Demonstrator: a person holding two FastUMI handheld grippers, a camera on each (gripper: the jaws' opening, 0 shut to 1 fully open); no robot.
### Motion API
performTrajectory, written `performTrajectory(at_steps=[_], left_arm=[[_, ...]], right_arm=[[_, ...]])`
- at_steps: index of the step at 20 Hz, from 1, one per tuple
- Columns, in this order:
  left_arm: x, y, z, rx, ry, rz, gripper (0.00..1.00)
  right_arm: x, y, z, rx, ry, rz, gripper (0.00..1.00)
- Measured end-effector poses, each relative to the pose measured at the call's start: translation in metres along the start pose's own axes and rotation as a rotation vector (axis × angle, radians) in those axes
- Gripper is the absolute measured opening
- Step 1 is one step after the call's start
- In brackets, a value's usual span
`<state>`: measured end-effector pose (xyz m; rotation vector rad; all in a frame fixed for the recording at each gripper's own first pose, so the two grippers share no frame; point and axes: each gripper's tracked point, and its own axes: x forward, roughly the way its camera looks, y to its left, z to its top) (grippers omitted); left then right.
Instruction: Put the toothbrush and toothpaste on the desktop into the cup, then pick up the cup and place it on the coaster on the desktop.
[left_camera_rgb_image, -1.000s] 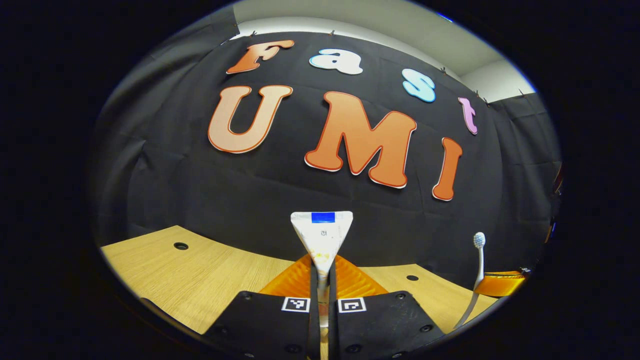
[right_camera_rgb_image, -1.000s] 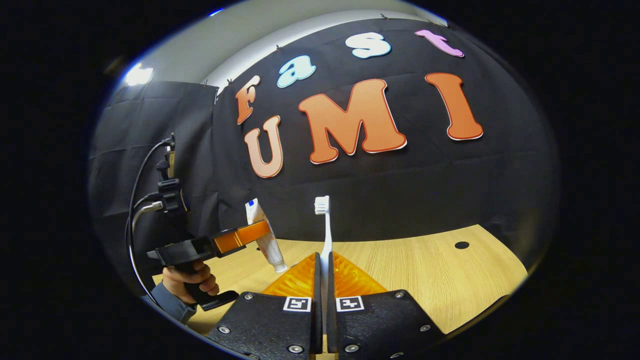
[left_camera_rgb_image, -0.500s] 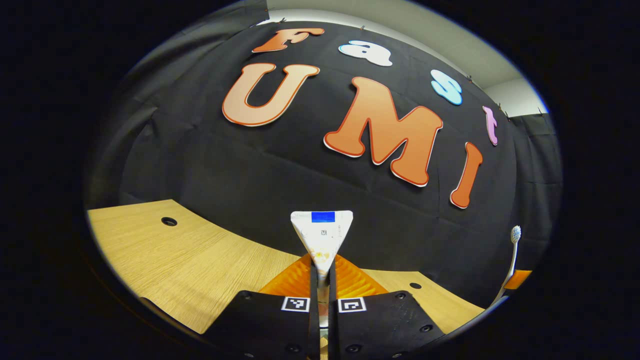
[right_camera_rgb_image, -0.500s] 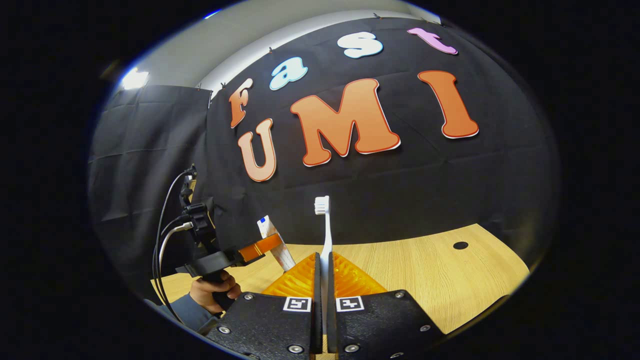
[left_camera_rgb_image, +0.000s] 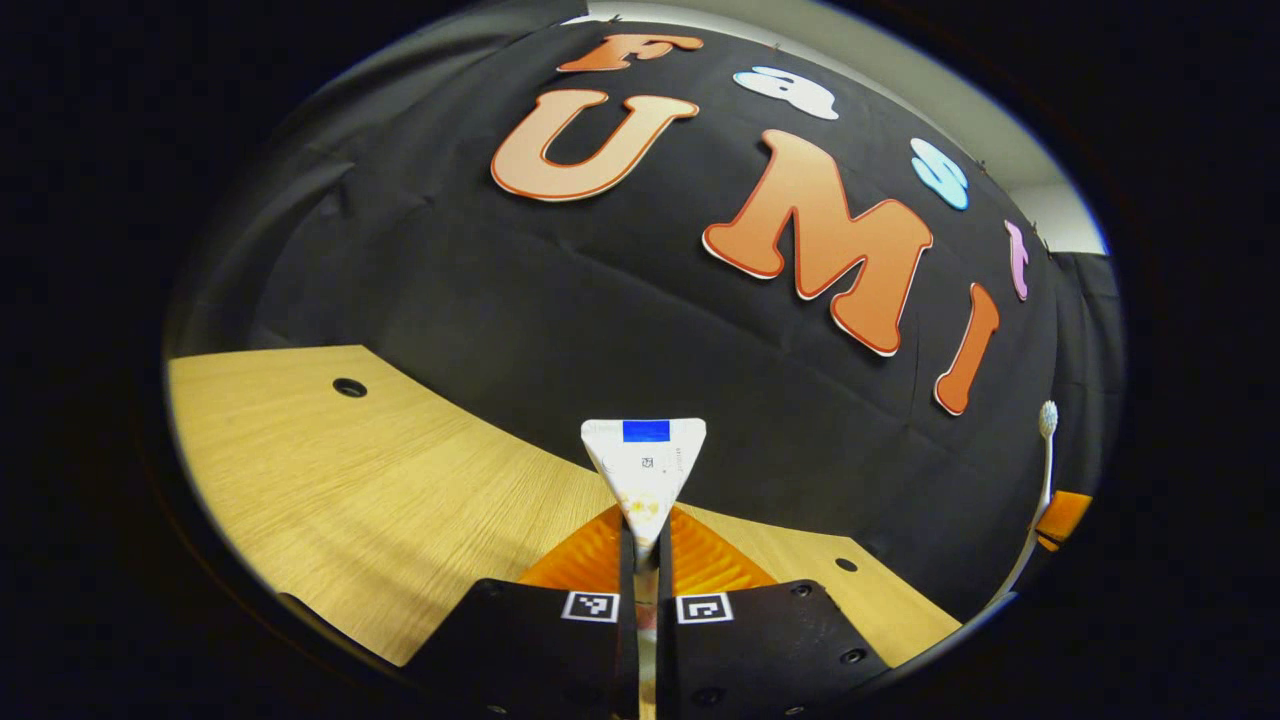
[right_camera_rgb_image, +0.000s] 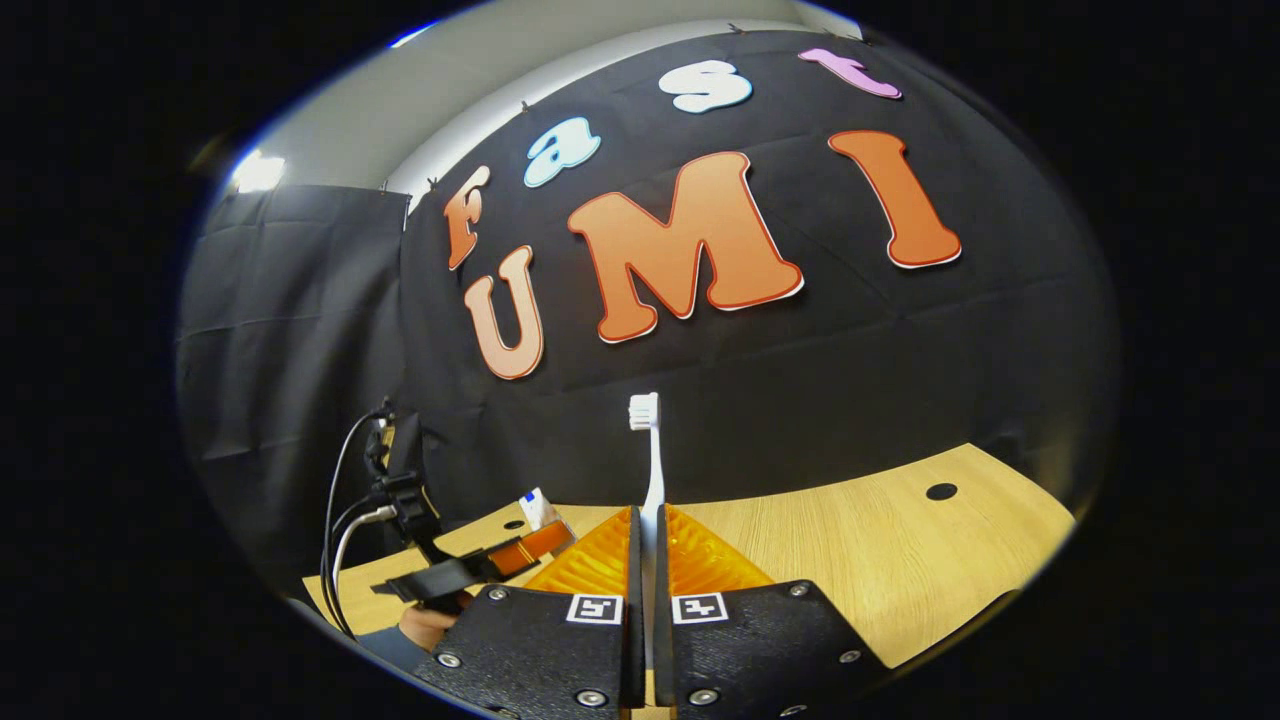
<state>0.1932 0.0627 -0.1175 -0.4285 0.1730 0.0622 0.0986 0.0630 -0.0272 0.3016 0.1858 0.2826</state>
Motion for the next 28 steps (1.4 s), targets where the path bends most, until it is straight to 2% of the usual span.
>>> performTrajectory(at_steps=[3,5,6,7,9,10,11,13,17,19,24,28], left_arm=[[0.003,-0.004,-0.010,0.016,0.031,-0.012,0.09],[-0.008,-0.008,-0.014,0.016,0.058,-0.055,0.14],[-0.011,-0.008,-0.013,0.005,0.052,-0.064,0.17],[-0.012,-0.004,-0.019,0.009,0.066,-0.053,0.28],[-0.018,0.000,-0.021,0.040,0.082,-0.053,0.33],[-0.022,0.000,-0.014,0.051,0.061,-0.059,0.40],[-0.028,0.000,-0.002,0.056,0.029,-0.067,0.61],[-0.038,0.003,0.020,0.051,-0.030,-0.072,0.85],[-0.055,0.012,0.054,0.085,-0.121,-0.039,0.88],[-0.062,0.021,0.067,0.097,-0.163,-0.009,0.97],[-0.073,0.041,0.095,0.065,-0.238,0.041,0.97],[-0.085,0.050,0.118,0.037,-0.325,0.050,0.97]], right_arm=[[0.021,0.008,0.005,0.007,-0.019,0.002,0.04],[0.034,0.017,0.004,0.015,-0.017,0.013,0.04],[0.041,0.020,0.004,0.018,-0.018,0.017,0.04],[0.047,0.025,0.003,0.018,-0.016,0.027,0.04],[0.059,0.034,0.002,0.020,-0.019,0.042,0.04],[0.064,0.037,0.002,0.023,-0.024,0.047,0.04],[0.071,0.039,0.001,0.023,-0.027,0.054,0.04],[0.082,0.044,0.000,0.030,-0.027,0.058,0.04],[0.100,0.051,-0.004,0.056,-0.041,0.074,0.04],[0.109,0.052,-0.008,0.070,-0.051,0.073,0.04],[0.129,0.053,-0.022,0.104,-0.077,0.067,0.04],[0.145,0.048,-0.034,0.112,-0.095,0.047,0.04]])
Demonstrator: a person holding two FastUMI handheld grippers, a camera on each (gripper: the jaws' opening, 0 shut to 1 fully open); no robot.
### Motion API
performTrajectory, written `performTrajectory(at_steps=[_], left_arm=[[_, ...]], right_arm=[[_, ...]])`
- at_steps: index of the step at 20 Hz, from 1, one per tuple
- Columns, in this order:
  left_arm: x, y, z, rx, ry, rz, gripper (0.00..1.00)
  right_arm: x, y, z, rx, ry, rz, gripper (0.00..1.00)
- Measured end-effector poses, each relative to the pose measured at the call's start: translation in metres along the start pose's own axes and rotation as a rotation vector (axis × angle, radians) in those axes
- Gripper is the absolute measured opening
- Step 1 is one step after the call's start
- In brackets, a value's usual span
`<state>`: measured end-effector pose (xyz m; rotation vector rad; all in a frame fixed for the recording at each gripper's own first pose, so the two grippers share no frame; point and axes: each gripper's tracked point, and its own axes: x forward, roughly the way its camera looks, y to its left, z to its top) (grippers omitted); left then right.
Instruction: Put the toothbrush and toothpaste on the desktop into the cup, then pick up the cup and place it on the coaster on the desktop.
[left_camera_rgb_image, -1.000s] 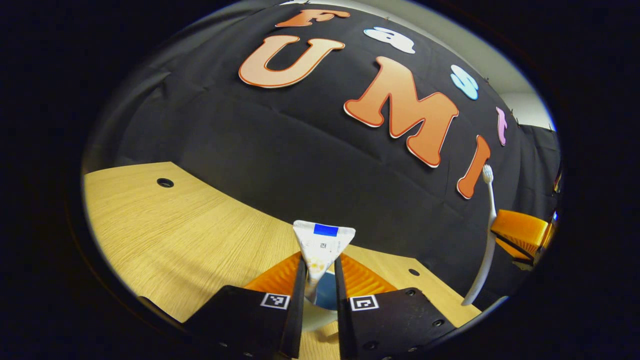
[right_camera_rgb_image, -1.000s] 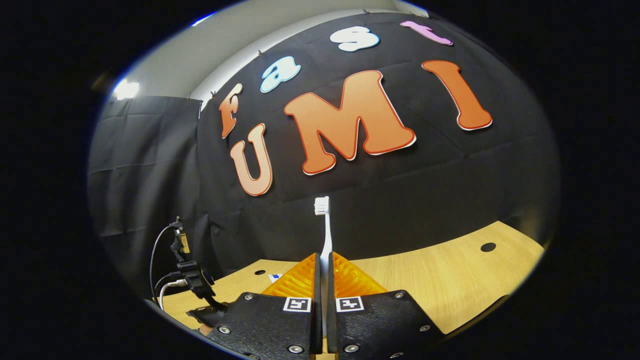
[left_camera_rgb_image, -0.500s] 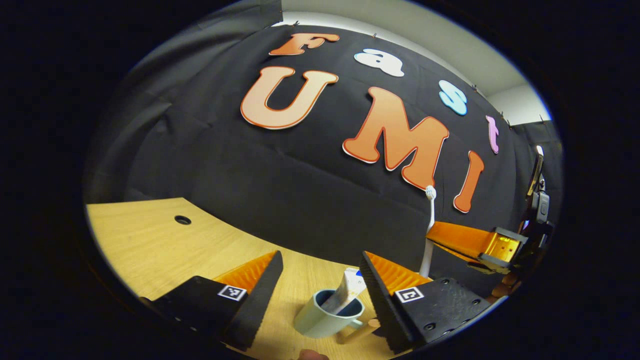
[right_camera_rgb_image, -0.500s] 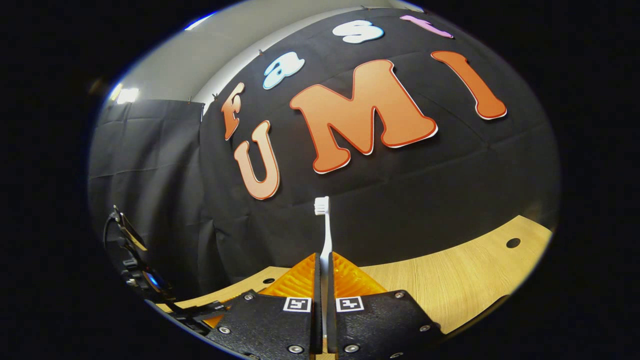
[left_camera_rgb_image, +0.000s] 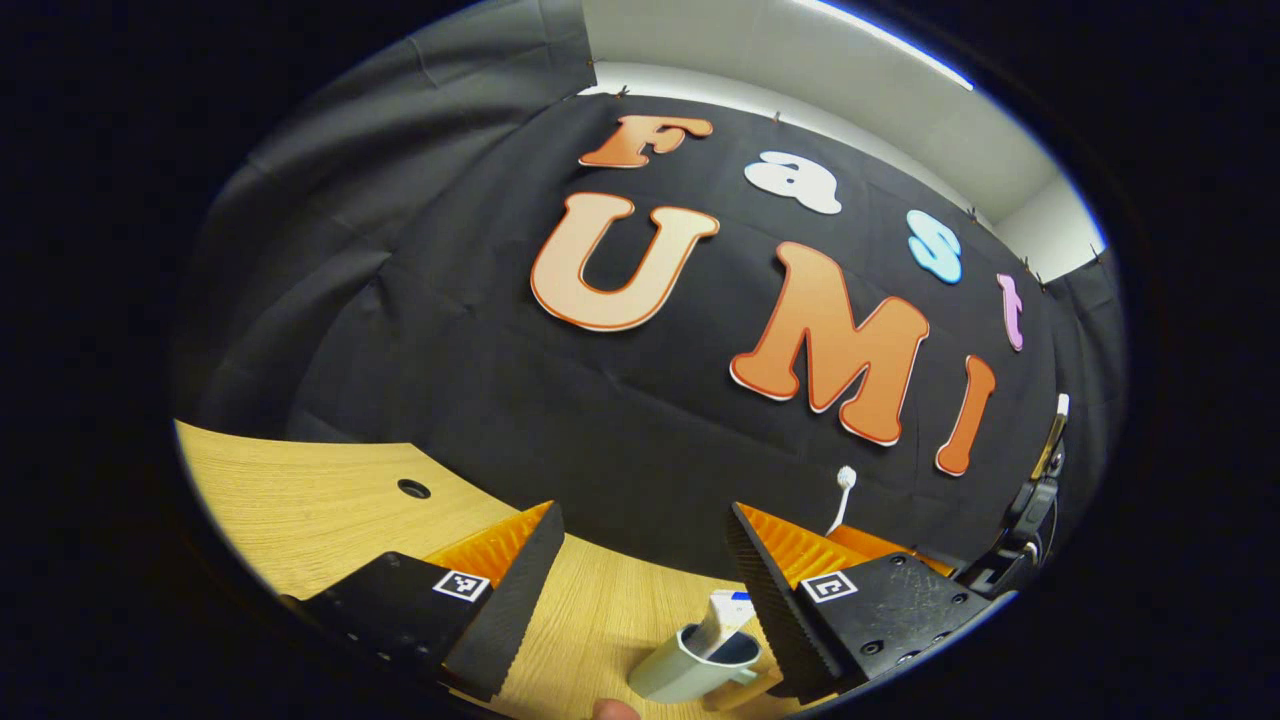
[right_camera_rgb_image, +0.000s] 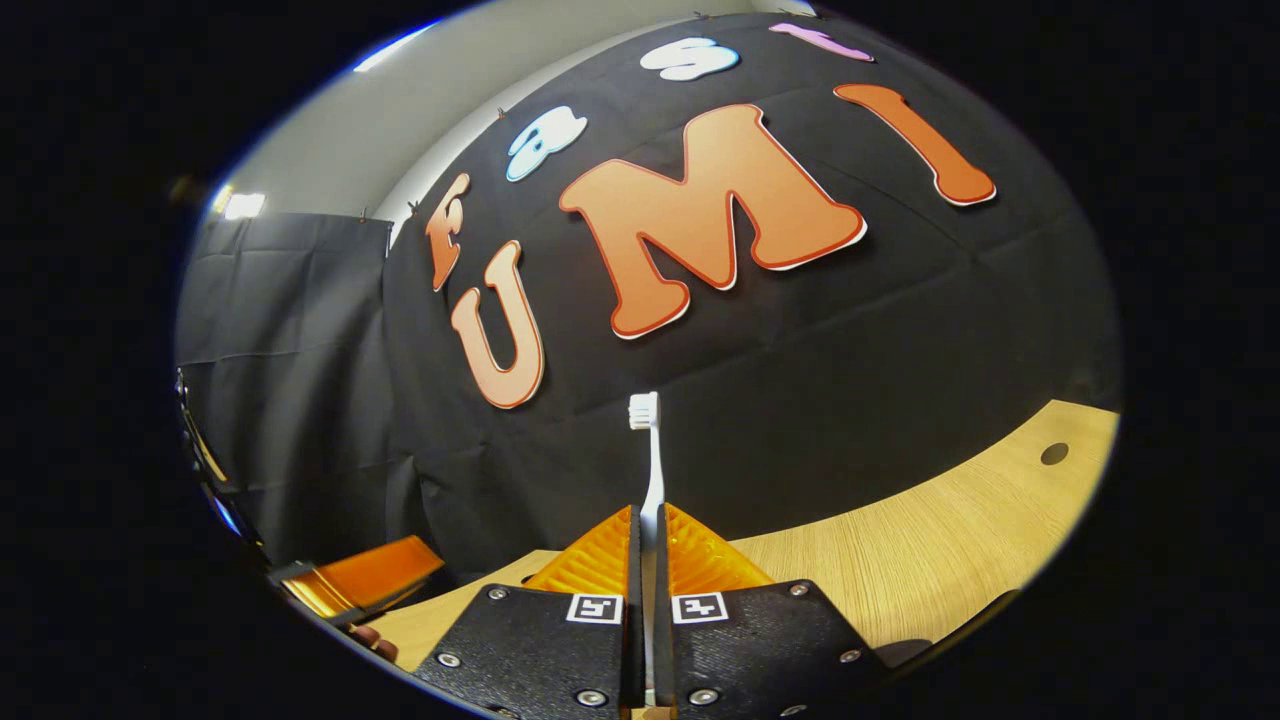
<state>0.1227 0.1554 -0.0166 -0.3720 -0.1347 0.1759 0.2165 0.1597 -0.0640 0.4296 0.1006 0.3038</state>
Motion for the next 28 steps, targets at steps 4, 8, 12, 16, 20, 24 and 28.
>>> performTrajectory(at_steps=[4,8,12,16,20,24,28], left_arm=[[-0.002,0.010,0.007,0.015,-0.026,0.026,0.97],[-0.002,0.006,0.002,0.015,-0.007,0.018,0.97],[0.000,0.004,-0.004,0.026,0.018,0.017,0.97],[-0.002,-0.005,-0.011,0.063,0.053,0.004,0.97],[-0.005,-0.032,-0.015,0.102,0.099,-0.024,0.97],[-0.012,-0.066,-0.036,0.139,0.230,-0.047,0.97],[-0.013,-0.089,-0.050,0.170,0.347,-0.038,0.97]], right_arm=[[0.009,-0.004,-0.015,0.011,0.011,-0.013,0.04],[0.011,-0.002,-0.030,-0.012,0.036,0.002,0.05],[-0.002,0.005,-0.044,-0.063,0.113,0.046,0.12],[-0.027,-0.001,-0.027,-0.126,0.126,0.048,0.31],[-0.046,-0.007,0.011,-0.149,0.081,0.044,0.56],[-0.066,-0.019,0.047,-0.203,0.030,0.017,0.80],[-0.094,-0.027,0.074,-0.227,0.000,0.000,0.85]])
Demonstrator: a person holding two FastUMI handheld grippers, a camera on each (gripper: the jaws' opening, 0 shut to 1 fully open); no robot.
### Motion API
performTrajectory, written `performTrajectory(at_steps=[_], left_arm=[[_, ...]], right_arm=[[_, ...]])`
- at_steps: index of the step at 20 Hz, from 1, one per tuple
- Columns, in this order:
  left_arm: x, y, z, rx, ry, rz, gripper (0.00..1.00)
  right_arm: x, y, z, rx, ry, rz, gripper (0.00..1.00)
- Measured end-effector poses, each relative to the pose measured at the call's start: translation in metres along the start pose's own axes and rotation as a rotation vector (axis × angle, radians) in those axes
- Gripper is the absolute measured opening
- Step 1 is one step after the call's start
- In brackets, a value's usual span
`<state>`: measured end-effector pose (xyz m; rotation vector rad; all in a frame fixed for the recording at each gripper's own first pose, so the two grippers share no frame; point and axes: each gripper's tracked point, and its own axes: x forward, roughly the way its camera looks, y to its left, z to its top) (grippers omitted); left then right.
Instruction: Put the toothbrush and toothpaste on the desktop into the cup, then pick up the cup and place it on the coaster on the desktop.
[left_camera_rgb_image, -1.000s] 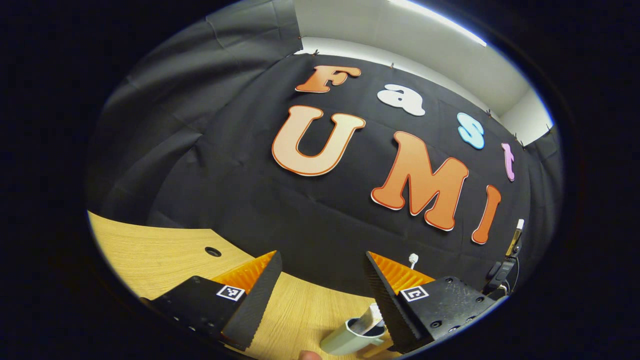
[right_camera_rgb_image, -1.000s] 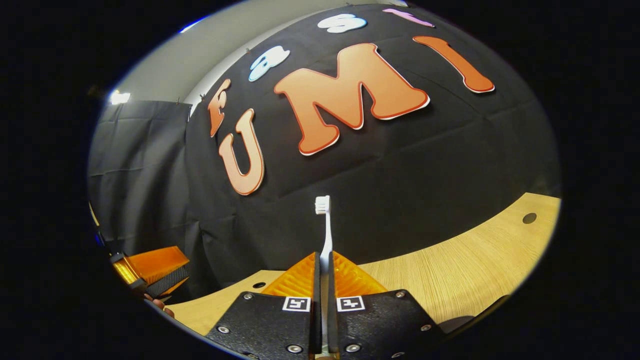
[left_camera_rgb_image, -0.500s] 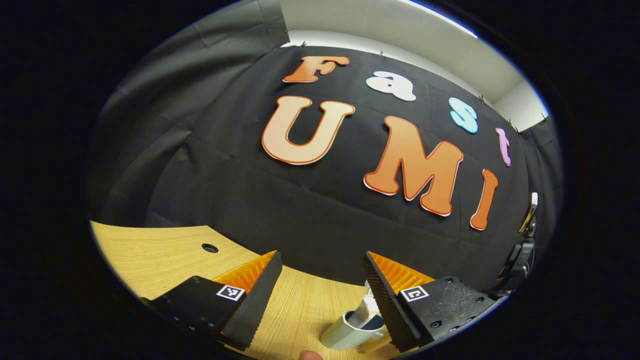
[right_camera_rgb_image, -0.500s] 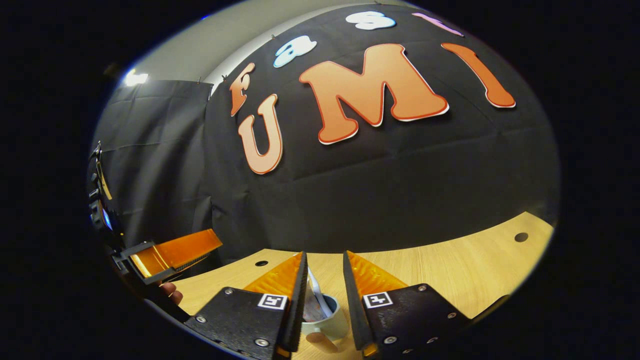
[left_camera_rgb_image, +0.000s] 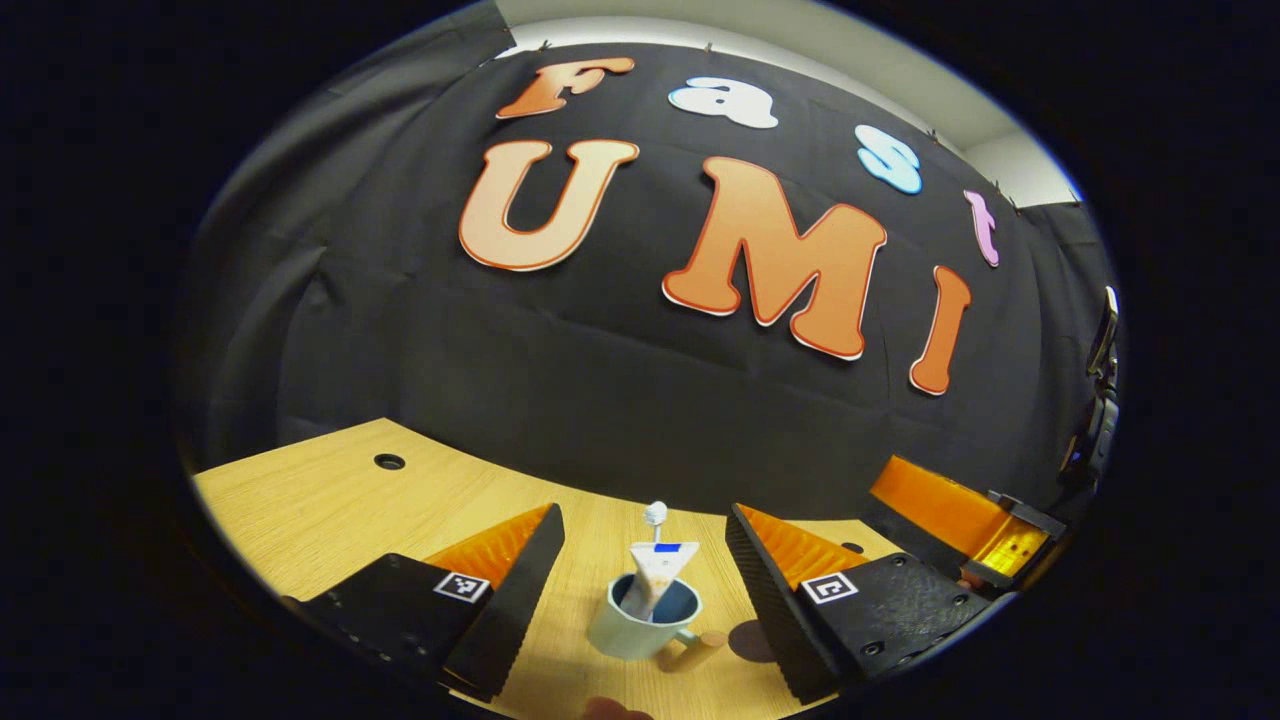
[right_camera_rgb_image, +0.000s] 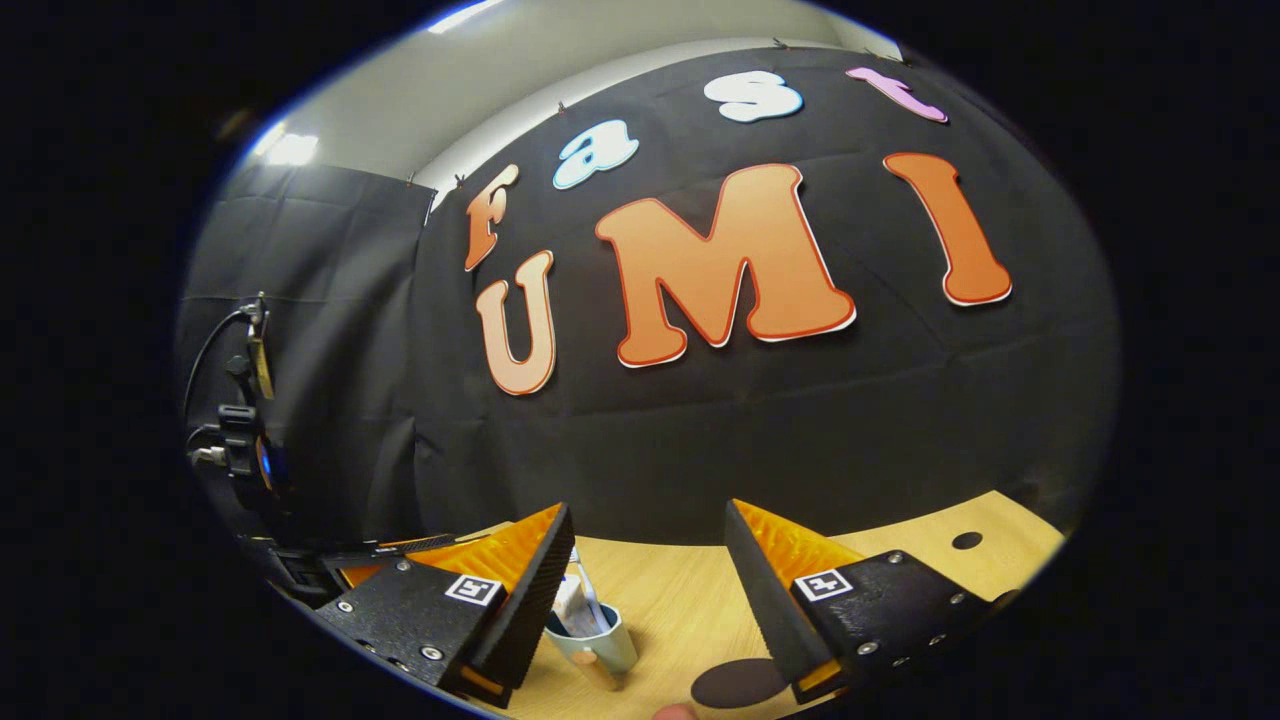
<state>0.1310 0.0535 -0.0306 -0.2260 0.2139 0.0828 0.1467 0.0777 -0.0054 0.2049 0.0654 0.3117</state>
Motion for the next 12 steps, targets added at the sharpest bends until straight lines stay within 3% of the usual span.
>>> performTrajectory(at_steps=[1,3,12], left_arm=[[0.001,-0.005,-0.002,0.009,0.035,0.009,0.97],[0.004,-0.015,-0.010,0.026,0.112,0.021,0.97],[0.016,-0.038,-0.085,0.102,0.522,0.096,0.97]], right_arm=[[-0.008,-0.003,0.007,-0.011,-0.010,-0.001,0.93],[-0.021,-0.006,0.020,-0.032,-0.029,-0.002,0.95],[-0.086,-0.050,0.031,-0.064,-0.029,-0.049,0.97]])
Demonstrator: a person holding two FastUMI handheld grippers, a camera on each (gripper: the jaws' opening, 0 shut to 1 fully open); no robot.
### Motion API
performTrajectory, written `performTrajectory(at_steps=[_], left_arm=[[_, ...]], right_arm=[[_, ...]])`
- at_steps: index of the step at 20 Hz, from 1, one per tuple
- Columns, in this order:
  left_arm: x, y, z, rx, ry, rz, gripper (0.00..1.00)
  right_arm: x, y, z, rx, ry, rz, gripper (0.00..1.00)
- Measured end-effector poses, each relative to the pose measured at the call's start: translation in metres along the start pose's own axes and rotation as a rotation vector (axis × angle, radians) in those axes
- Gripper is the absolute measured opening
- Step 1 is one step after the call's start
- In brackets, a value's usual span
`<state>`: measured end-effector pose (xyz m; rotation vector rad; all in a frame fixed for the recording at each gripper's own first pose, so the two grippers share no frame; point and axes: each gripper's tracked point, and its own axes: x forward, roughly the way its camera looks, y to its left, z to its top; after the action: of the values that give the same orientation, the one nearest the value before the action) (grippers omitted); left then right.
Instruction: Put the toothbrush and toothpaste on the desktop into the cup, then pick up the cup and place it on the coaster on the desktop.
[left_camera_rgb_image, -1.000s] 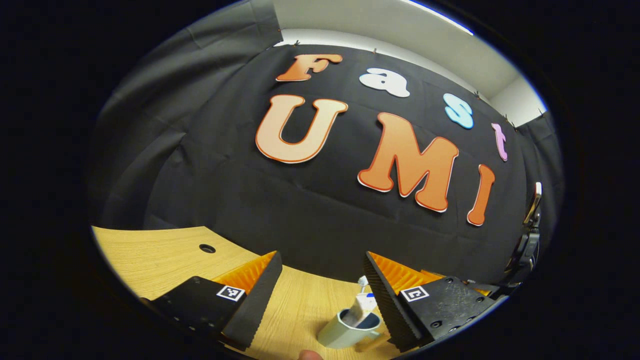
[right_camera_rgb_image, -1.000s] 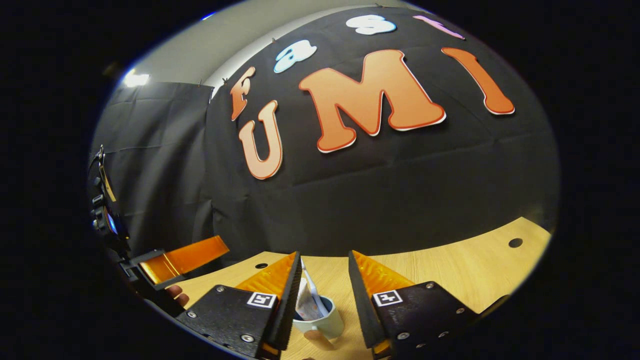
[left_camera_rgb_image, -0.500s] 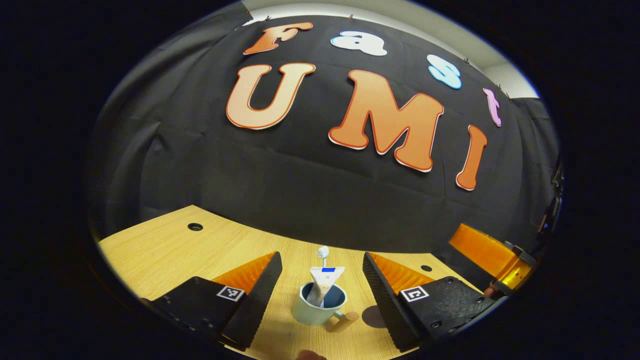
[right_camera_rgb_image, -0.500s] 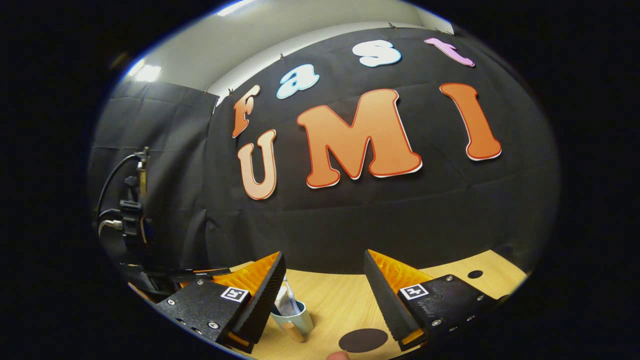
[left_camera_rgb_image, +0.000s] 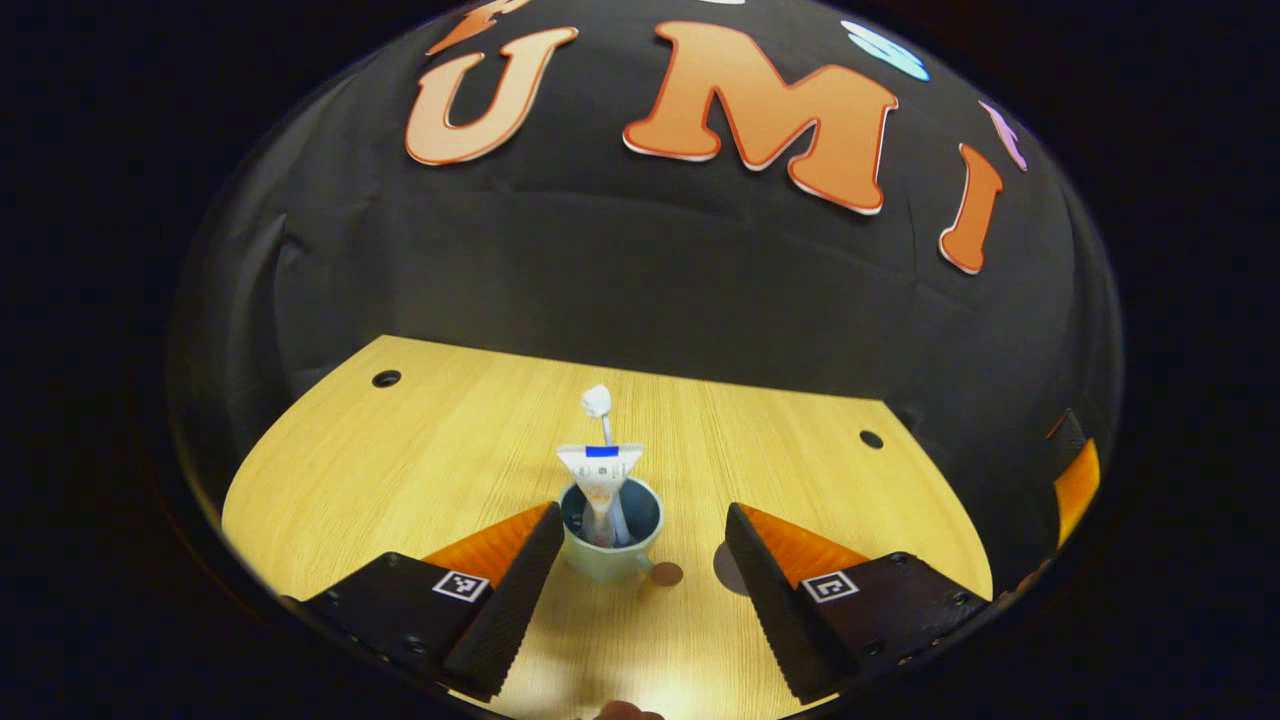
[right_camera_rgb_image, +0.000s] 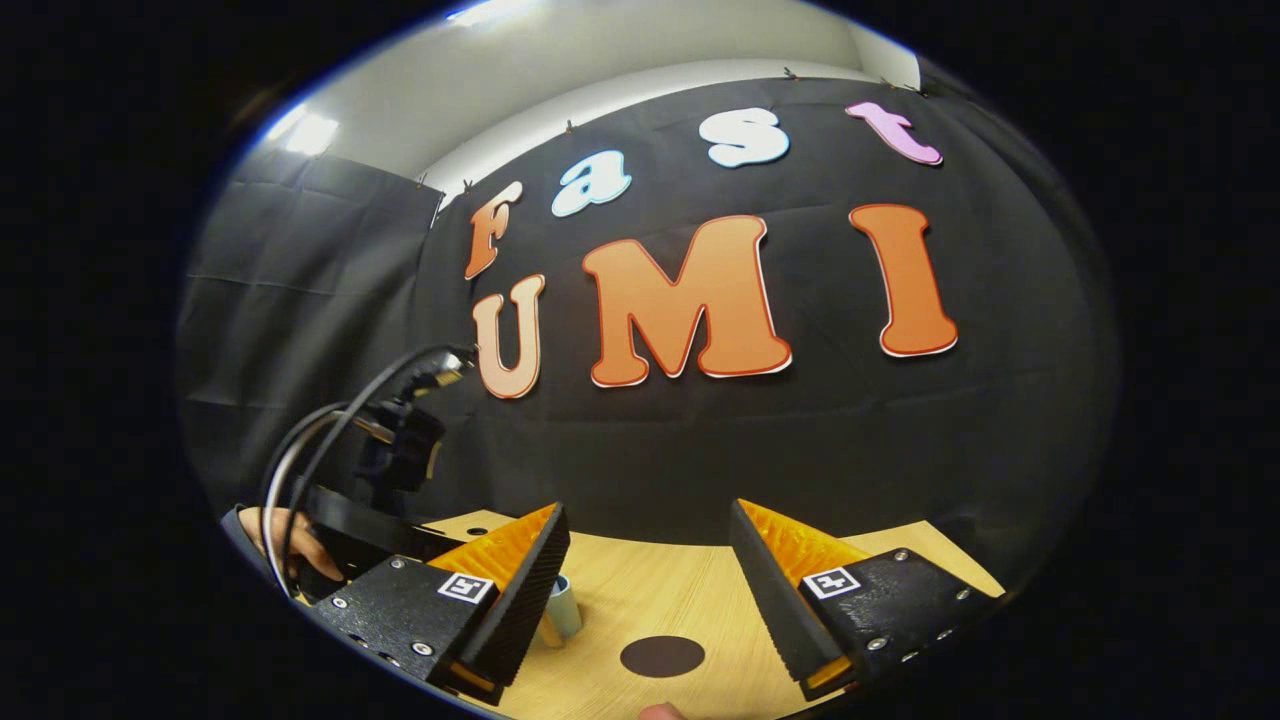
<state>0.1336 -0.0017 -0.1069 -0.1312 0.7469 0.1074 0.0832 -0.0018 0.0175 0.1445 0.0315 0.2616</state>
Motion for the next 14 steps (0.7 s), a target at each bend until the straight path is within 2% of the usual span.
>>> performTrajectory(at_steps=[4,6,10,14], left_arm=[[0.019,-0.003,-0.026,-0.032,0.153,0.027,0.98],[0.031,-0.011,-0.036,-0.065,0.212,-0.005,0.98],[0.047,0.002,-0.053,-0.089,0.321,0.076,0.98],[0.059,0.019,-0.059,-0.157,0.352,0.166,0.97]], right_arm=[[-0.021,-0.010,0.011,-0.011,-0.020,-0.006,0.96],[-0.029,-0.017,0.010,-0.017,-0.012,-0.016,0.96],[-0.047,-0.014,0.014,-0.018,-0.019,-0.009,0.97],[-0.056,-0.013,0.018,-0.027,-0.060,0.016,0.96]])
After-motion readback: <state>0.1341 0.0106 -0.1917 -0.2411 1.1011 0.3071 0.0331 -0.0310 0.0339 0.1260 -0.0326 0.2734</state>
